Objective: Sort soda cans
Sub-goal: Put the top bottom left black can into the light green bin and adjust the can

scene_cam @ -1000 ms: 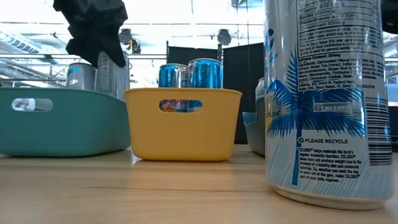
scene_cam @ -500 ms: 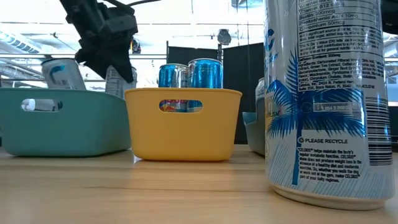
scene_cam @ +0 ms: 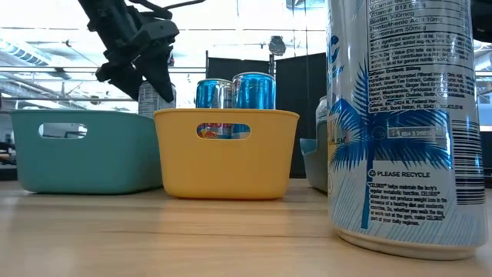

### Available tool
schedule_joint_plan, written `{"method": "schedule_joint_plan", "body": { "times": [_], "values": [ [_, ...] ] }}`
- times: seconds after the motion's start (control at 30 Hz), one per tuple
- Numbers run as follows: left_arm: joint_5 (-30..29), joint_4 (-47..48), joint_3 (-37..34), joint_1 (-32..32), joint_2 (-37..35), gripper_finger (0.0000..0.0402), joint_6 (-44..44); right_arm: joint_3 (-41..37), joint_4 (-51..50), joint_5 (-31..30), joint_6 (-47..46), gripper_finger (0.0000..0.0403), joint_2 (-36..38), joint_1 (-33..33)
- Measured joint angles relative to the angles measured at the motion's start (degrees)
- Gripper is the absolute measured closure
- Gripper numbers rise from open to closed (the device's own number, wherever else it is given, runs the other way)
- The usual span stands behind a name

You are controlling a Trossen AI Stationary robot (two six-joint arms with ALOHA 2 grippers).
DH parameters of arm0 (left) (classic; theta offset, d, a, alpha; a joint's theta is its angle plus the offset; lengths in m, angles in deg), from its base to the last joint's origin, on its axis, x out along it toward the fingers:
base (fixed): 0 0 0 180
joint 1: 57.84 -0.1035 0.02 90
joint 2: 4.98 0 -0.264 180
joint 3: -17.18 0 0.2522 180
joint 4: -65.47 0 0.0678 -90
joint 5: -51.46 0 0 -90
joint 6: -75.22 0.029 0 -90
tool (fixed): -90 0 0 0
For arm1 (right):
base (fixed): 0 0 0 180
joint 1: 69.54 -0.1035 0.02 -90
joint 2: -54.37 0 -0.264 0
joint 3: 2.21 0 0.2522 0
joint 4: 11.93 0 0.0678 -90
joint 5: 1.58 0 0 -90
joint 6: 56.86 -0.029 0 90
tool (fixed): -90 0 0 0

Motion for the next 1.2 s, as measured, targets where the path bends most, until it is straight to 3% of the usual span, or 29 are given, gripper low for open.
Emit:
{"method": "schedule_joint_plan", "body": {
  "times": [0.33,0.73,0.97,1.2],
  "values": [
    [-0.1,0.1,0.0,0.0,0.0,0.0118,-0.1,0.0,0.0,0.0,0.0,0.0071,0.0,0.0],
    [4.4,0.9,0.3,0.1,0.1,0.0019,1.6,0.0,0.0,0.0,-0.2,0.0071,0.0,0.0],
    [4.4,2.9,4.8,0.1,-1.3,0.0015,3.4,0.0,0.5,1.6,-0.3,0.0071,0.0,0.0],
    [4.3,10.6,8.5,0.1,-6.0,0.0015,2.9,0.0,1.0,1.7,-0.3,0.0071,0.0,0.0]
  ]
}}
